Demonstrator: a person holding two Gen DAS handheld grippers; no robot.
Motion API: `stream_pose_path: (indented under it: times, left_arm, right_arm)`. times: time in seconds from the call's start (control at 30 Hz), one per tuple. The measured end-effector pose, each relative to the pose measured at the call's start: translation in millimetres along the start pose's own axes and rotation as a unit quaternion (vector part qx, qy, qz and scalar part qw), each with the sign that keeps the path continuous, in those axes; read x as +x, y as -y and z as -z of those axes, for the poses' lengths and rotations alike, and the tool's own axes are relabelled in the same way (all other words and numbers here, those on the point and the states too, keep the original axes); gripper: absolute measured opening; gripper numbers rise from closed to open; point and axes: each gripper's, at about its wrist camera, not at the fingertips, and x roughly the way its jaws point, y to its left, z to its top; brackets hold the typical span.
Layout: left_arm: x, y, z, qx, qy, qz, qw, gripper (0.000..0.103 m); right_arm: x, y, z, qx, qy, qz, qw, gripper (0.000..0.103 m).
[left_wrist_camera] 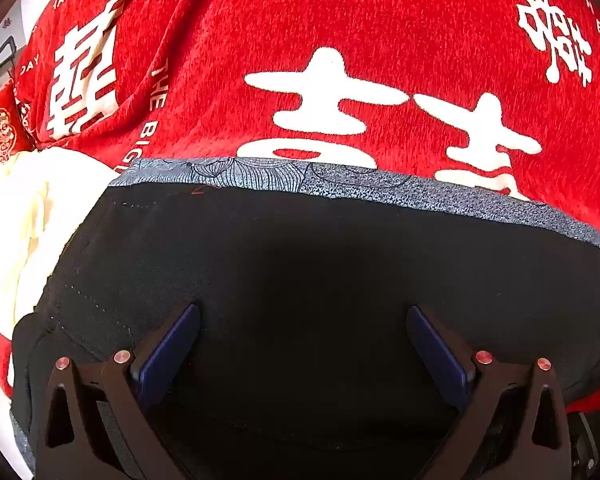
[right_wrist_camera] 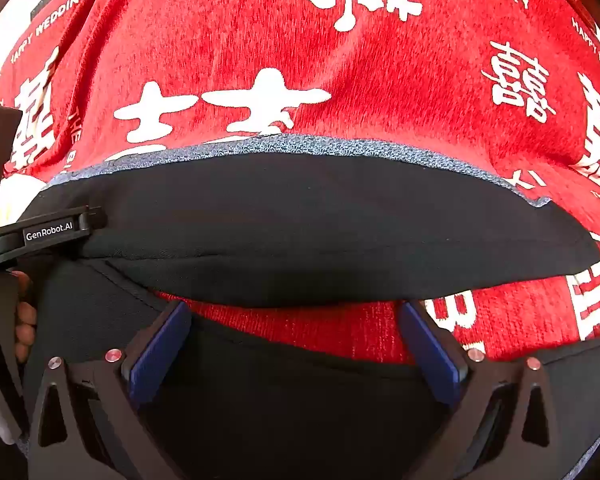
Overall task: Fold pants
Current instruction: 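Grasp the black pants' grey waistband edge with both grippers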
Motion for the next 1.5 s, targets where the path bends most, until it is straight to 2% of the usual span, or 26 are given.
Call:
stream_pose_path:
  times: [0.1, 0.17, 0.3, 0.43, 0.53, 0.63, 0.8, 0.9, 1.03, 1.3, 1.5]
  left_arm:
    - [-1.2, -2.3, -4.8, 0.012, -0.016, 0.009, 0.9998, 0.103]
    - [-6.7, -1.1, -9.0, 0.045, -0.03, 0.006, 0.9985, 0.103]
    - [-34.4, -6.1, -3.4, 0.076, -0.003, -0.01, 0.997, 0.103]
    - [-62.0, -19.1, 6.1, 0.07, 0.002, -0.007, 0.9975, 0.103]
    - [-78.3, -24.5, 16.3, 0.071, -0.001, -0.001, 0.9975, 0.103]
    - [-100.1, -30.5, 26.7, 0.072, 0.016, 0.001, 0.9973, 0.103]
    - [-129.7, -45.2, 31.2, 0.061, 0.031, 0.015, 0.9975, 0.103]
    - [-144.3, -51.9, 28.7, 0.057, 0.036, 0.009, 0.9977, 0.103]
    - [-162.7, -57.7, 27.4, 0.051, 0.049, 0.001, 0.9975, 0.103]
    - [-172.3, -60.0, 25.1, 0.059, 0.058, 0.001, 0.9966, 0.103]
    - [-158.9, -63.6, 22.7, 0.065, 0.048, 0.007, 0.9967, 0.103]
  right_arm:
    - [2.0, 0.0, -2.7, 0.001, -0.01, -0.005, 1.0, 0.103]
    - [2.6, -0.5, -1.8, 0.0, -0.016, -0.007, 1.0, 0.103]
    - [-6.4, 0.1, -6.3, 0.005, -0.047, 0.002, 0.999, 0.103]
    - [-33.5, 2.7, -6.9, 0.026, -0.029, 0.003, 0.999, 0.103]
    - [-57.1, -3.0, -10.7, 0.014, -0.022, 0.002, 1.0, 0.103]
    - [-79.3, -13.5, -18.6, -0.006, -0.008, -0.003, 1.0, 0.103]
    - [-102.9, -33.9, -32.9, -0.024, 0.008, -0.031, 0.999, 0.103]
    - [-113.2, -47.6, -36.1, -0.038, 0.011, -0.057, 0.998, 0.103]
    - [-120.1, -61.7, -32.5, -0.05, 0.021, -0.072, 0.996, 0.103]
    - [-115.6, -68.7, -27.4, -0.034, 0.004, -0.089, 0.995, 0.103]
    - [-112.1, -73.1, -36.4, -0.039, -0.004, -0.102, 0.994, 0.103]
